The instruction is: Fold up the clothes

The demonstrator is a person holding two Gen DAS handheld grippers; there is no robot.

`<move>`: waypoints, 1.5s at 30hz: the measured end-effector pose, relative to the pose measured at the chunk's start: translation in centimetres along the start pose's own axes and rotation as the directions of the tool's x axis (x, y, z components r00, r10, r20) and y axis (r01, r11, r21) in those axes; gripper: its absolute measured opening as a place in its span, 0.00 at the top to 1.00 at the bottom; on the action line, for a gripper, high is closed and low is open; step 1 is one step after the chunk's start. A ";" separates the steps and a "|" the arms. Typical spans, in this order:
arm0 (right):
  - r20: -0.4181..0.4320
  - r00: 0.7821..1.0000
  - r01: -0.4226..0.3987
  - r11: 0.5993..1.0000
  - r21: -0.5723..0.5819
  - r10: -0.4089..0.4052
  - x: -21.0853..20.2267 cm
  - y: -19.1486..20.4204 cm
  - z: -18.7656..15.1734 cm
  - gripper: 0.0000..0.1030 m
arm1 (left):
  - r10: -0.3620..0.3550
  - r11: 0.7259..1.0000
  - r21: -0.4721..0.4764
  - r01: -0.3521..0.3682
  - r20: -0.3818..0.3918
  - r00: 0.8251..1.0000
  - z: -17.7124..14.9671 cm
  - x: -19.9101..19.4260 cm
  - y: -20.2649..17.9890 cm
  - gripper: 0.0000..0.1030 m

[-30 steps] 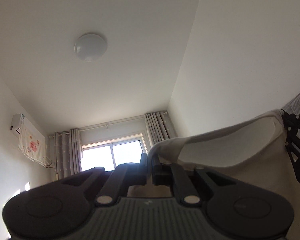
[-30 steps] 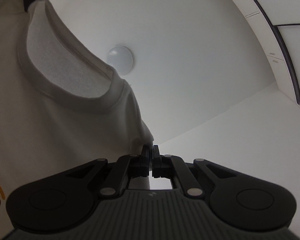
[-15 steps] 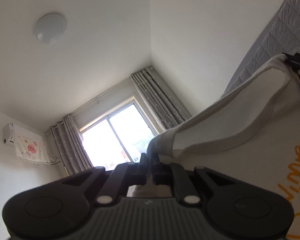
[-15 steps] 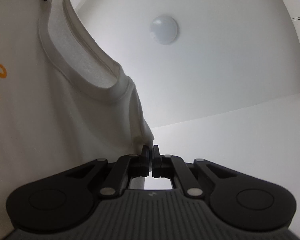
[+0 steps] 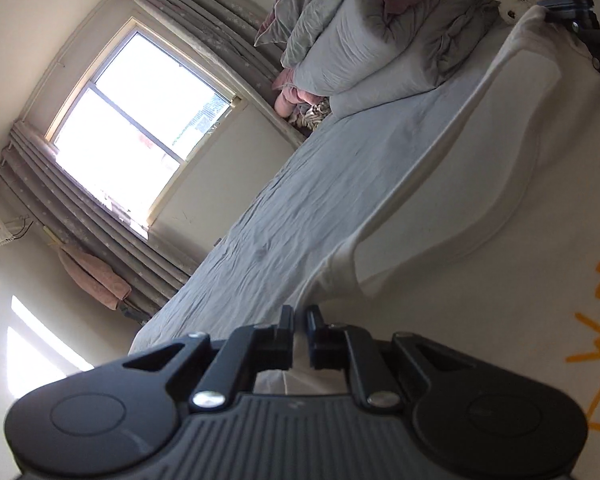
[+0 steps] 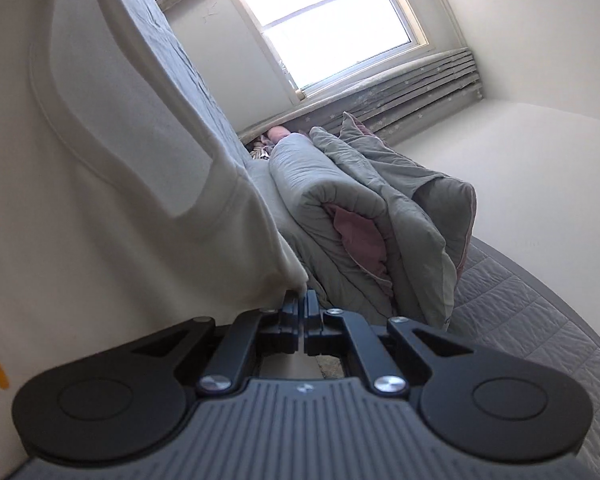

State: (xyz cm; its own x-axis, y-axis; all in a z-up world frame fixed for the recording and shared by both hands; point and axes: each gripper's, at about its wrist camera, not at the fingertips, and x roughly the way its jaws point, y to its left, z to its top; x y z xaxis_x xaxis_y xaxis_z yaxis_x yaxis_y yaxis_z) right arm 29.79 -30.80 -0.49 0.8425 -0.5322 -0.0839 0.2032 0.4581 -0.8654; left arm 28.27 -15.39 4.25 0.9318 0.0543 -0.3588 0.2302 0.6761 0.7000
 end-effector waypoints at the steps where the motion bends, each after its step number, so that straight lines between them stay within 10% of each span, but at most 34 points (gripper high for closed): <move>1: -0.027 0.999 -0.022 1.000 -0.005 0.022 0.2 -0.2 -0.3 0.99 | -0.002 0.999 -0.048 -0.001 -0.059 0.998 -0.1 0.9 0.4 0.91; 4: -0.115 0.983 -0.145 0.989 -0.037 0.140 -4.4 1.4 -2.5 1.00 | -0.087 0.956 -0.289 0.037 -0.164 0.983 -2.3 1.4 3.4 0.69; 6: -0.103 0.985 -0.140 0.990 -0.030 0.136 -5.5 0.9 -2.4 0.82 | -0.178 0.874 -0.482 0.069 -0.186 0.966 -4.6 0.7 6.1 0.59; 8: -0.094 0.987 -0.123 0.991 0.055 0.128 -6.7 -1.5 -2.1 0.39 | -0.237 0.806 -0.587 0.077 -0.200 0.951 -6.6 -0.5 8.7 0.59; 15: -0.145 0.939 -0.255 0.915 0.311 0.311 -13.8 -8.0 -5.4 0.36 | -0.376 0.648 -0.758 0.078 -0.228 0.898 -16.7 -8.1 12.7 0.54; 21: -0.165 0.860 -0.338 0.781 0.526 0.483 -19.1 -10.7 -8.0 0.34 | -0.466 0.590 -0.805 0.063 -0.276 0.841 -20.9 -13.3 12.1 0.52; 25: -0.136 0.799 -0.398 0.684 0.611 0.586 -21.3 -11.4 -8.5 0.29 | -0.499 0.591 -0.799 0.109 -0.257 0.827 -21.3 -15.9 11.6 0.47; 33: -0.166 0.735 -0.413 0.629 0.659 0.657 -23.8 -11.2 -11.8 0.22 | -0.508 0.618 -0.776 0.129 -0.268 0.818 -23.2 -17.7 10.1 0.35; 37: -0.207 0.732 -0.439 0.682 0.586 0.649 -23.5 -10.3 -12.0 0.22 | -0.489 0.630 -0.767 0.126 -0.266 0.830 -23.1 -17.8 9.9 0.36; 39: -0.175 0.728 -0.483 0.677 0.555 0.663 -23.8 -10.2 -11.6 0.24 | -0.479 0.641 -0.757 0.128 -0.264 0.837 -22.9 -17.9 9.7 0.52; 42: -0.181 0.718 -0.510 0.685 0.520 0.672 -23.7 -9.6 -11.4 0.54 | -0.488 0.615 -0.778 0.126 -0.251 0.836 -22.7 -17.8 10.2 0.94; 45: -0.178 0.714 -0.534 0.691 0.488 0.677 -23.7 -9.4 -11.4 0.85 | -0.499 0.591 -0.796 0.133 -0.231 0.835 -22.5 -17.6 10.9 0.96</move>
State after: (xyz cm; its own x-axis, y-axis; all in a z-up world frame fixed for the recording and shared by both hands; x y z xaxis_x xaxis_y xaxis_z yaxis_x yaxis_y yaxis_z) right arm 2.22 -30.57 3.97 0.6500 -0.1967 -0.7340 -0.0658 0.9477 -0.3122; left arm 8.05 7.58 4.31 0.5987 -0.1220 -0.7916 0.0363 0.9914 -0.1253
